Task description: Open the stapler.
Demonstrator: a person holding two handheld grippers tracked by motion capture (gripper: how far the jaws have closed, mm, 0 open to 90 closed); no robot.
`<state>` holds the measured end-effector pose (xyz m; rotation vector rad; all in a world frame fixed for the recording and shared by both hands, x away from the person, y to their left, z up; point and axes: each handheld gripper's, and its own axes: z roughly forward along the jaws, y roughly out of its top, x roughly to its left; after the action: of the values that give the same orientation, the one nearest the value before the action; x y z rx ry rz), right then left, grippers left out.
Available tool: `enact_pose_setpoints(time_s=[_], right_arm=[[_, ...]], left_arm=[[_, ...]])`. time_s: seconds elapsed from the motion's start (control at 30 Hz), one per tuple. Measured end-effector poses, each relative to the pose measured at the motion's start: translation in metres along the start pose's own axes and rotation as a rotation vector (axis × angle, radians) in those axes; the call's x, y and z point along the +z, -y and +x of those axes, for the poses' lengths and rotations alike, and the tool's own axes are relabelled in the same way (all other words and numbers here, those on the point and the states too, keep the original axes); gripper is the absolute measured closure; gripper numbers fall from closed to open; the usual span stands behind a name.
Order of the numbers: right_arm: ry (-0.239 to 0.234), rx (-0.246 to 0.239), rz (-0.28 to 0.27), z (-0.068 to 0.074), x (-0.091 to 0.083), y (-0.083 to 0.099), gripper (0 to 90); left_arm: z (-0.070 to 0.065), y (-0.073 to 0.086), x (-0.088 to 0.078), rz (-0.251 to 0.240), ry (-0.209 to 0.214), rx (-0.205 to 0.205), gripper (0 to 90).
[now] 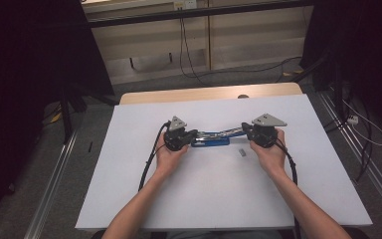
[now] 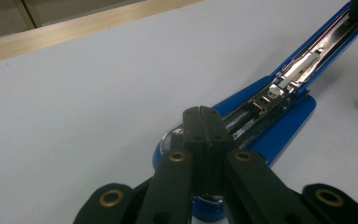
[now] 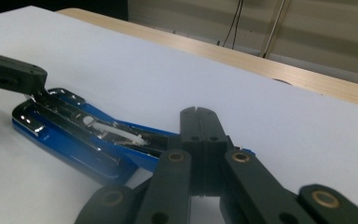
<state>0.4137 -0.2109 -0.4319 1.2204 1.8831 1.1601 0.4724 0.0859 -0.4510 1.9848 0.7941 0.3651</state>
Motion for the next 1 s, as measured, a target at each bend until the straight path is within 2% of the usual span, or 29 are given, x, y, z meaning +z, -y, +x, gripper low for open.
enact_pose_setpoints(time_s=[0.13, 0.33, 0.63, 0.87, 1.0], right_arm=[[0.003, -0.012, 0.008, -0.003, -0.001, 0.005, 90.0], [-0.005, -0.001, 0.020, -0.005, -0.002, 0.010, 90.0], [0.013, -0.001, 0.036, -0.008, -0.002, 0.013, 90.0], [0.016, -0.006, 0.035, -0.008, 0.000, 0.016, 90.0], [0.009, 0.008, 0.027, -0.009, 0.000, 0.017, 90.0]], left_arm=[[0.000, 0.000, 0.000, -0.002, -0.002, 0.001, 90.0], [0.000, 0.000, 0.000, -0.001, -0.003, 0.004, 90.0], [-0.002, -0.001, 0.000, 0.005, -0.012, 0.013, 90.0], [-0.001, -0.001, 0.000, 0.004, -0.006, 0.006, 90.0], [-0.001, -0.001, 0.000, 0.003, -0.004, 0.003, 90.0]])
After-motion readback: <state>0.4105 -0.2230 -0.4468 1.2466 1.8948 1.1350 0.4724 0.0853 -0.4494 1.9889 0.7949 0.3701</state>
